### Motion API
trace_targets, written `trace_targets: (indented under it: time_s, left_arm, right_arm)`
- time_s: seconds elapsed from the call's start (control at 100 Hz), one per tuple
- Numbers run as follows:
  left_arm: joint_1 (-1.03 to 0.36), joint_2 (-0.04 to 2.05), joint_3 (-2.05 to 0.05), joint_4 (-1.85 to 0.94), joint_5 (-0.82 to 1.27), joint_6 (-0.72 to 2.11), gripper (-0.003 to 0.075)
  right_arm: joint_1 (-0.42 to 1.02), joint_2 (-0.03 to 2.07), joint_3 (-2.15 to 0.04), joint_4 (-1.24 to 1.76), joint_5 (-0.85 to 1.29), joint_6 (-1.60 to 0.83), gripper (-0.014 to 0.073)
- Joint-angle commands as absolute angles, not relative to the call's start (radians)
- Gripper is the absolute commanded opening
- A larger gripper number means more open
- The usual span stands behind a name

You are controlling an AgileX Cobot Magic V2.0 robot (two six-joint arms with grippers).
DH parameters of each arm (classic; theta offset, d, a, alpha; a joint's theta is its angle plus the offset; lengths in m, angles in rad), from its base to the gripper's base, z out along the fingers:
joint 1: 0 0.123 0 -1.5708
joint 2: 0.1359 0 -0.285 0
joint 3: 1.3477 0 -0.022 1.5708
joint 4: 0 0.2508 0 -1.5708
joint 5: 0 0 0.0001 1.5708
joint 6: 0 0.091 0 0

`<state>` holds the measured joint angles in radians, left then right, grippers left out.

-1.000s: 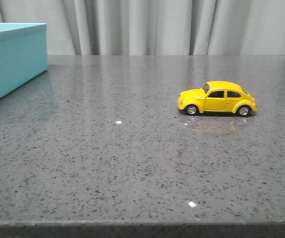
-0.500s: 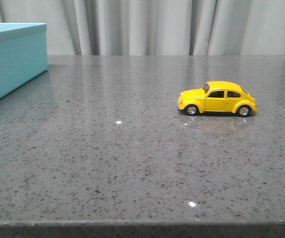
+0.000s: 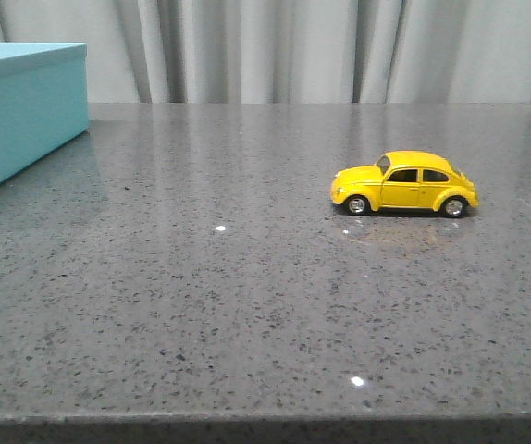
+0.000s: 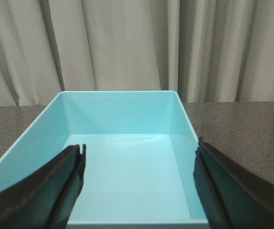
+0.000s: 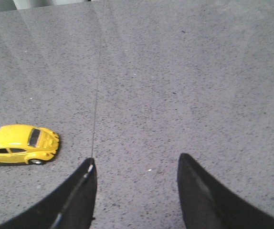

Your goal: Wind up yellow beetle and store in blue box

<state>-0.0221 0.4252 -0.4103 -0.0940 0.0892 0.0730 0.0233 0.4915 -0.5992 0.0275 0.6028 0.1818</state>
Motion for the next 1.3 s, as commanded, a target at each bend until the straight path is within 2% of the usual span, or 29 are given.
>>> trace_targets:
  time_s: [0.0, 0.14, 0.39, 0.89, 1.29]
  left_arm:
    - [-0.028, 0.438, -0.445, -0.101, 0.008, 0.063, 0.0473]
    - [-0.028, 0.438, -0.445, -0.101, 0.008, 0.063, 0.0473]
    - [-0.028, 0.438, -0.445, -0.101, 0.008, 0.063, 0.0473]
    - [-0.028, 0.438, -0.445, -0.101, 0.008, 0.063, 0.0473]
    - [-0.028, 0.438, -0.445, -0.101, 0.008, 0.063, 0.0473]
  right_arm:
    - [0.024, 0.536, -0.663, 0.054, 0.577, 0.171, 0.04]
    - [0.026, 0.654, -0.738, 0.061, 0.69, 0.17, 0.0402]
    - [0.124, 0.873, -0.889, 0.076, 0.775, 0.17, 0.0501]
    - [0.35, 1.323, -1.246, 0.065, 0.896, 0.386, 0.0496]
    - [0.462, 1.516, -1.392, -0.047, 0.988, 0.57, 0.0486]
